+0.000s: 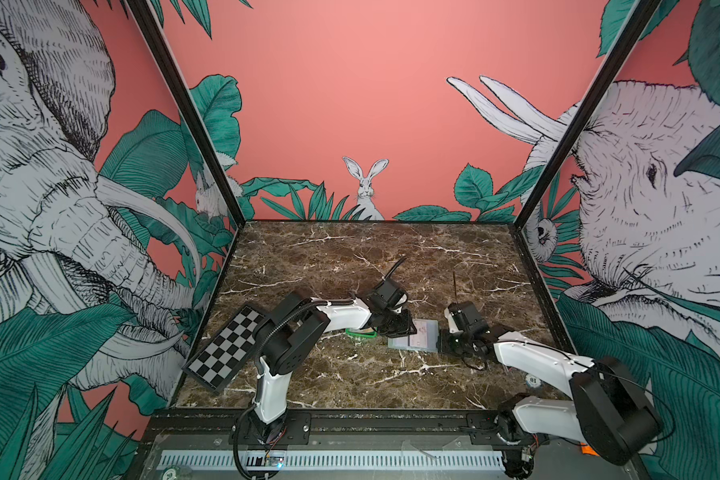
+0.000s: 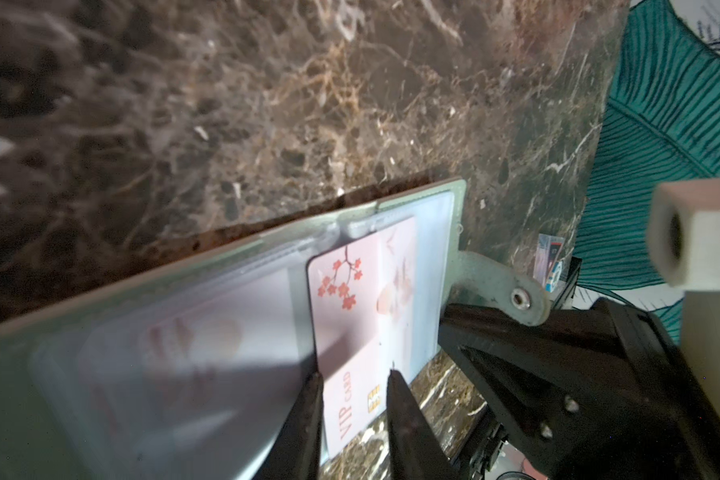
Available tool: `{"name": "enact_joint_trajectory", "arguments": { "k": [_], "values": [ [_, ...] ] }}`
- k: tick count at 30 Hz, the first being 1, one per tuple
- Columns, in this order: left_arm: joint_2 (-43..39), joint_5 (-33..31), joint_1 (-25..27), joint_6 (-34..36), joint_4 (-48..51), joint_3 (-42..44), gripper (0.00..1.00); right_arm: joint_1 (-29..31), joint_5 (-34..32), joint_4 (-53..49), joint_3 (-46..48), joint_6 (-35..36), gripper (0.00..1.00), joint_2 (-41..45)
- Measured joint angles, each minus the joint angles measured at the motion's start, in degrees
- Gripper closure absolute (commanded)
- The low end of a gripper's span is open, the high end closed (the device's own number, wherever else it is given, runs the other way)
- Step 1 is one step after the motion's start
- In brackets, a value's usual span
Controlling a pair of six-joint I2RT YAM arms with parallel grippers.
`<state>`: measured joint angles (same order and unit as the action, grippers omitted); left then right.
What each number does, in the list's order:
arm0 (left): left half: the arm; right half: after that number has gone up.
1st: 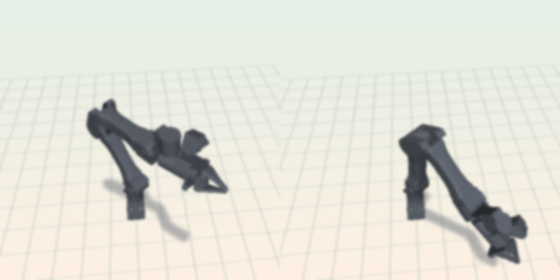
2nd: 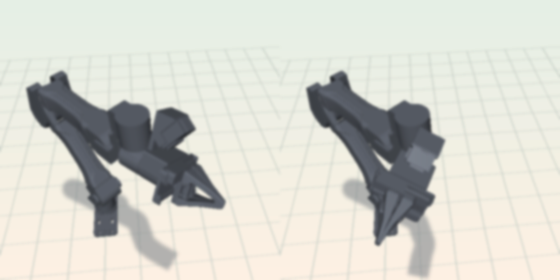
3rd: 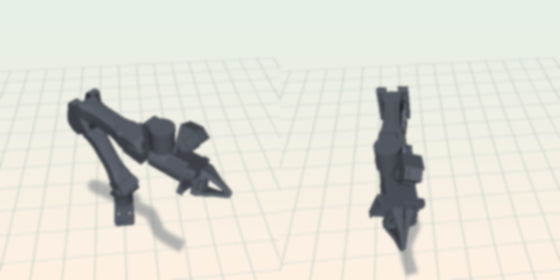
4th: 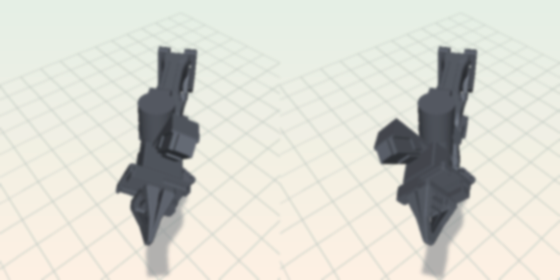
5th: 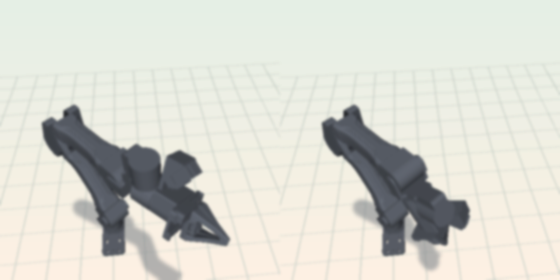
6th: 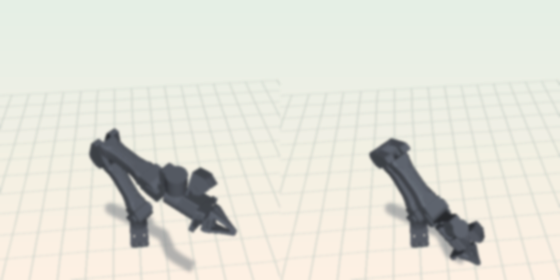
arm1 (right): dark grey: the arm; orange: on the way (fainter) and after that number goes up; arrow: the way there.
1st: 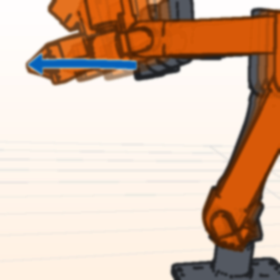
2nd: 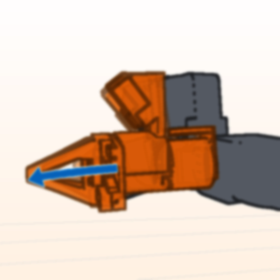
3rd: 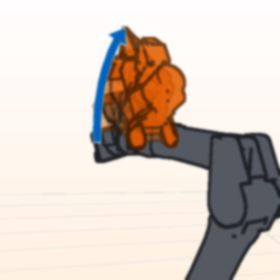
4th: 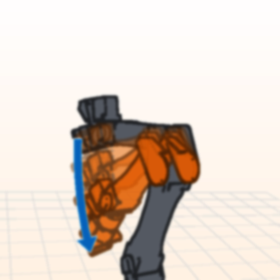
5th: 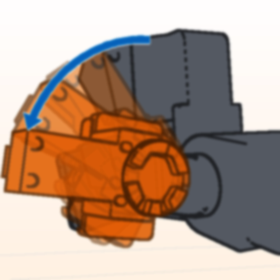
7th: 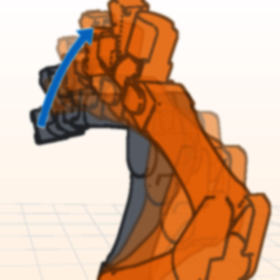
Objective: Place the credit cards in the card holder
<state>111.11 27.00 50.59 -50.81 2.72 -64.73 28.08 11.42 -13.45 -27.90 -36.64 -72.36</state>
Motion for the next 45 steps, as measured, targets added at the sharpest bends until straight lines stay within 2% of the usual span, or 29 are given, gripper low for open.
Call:
{"name": "enact_joint_trajectory", "arguments": {
  "k": [13,16,26,37,45],
  "values": [
    [1.7,3.9,0.0,-4.9,-8.5,0.9,0.71,0.0,0.0,0.0,0.0,0.0,0.88,0.0],
    [1.7,3.7,0.0,-4.6,-8.1,0.9,0.71,0.0,0.0,0.0,0.0,0.0,0.88,0.0],
    [0.7,-1.2,0.1,1.3,2.4,-1.7,0.71,0.0,0.0,0.0,0.0,0.0,0.88,0.0],
    [1.1,0.3,0.7,0.4,1.2,-1.8,0.71,0.0,0.0,-0.1,0.0,0.0,0.88,0.0],
    [1.7,3.0,0.8,-2.0,-4.9,-1.8,0.72,0.0,0.0,-0.1,0.0,0.0,0.88,0.0]
  ]
}}
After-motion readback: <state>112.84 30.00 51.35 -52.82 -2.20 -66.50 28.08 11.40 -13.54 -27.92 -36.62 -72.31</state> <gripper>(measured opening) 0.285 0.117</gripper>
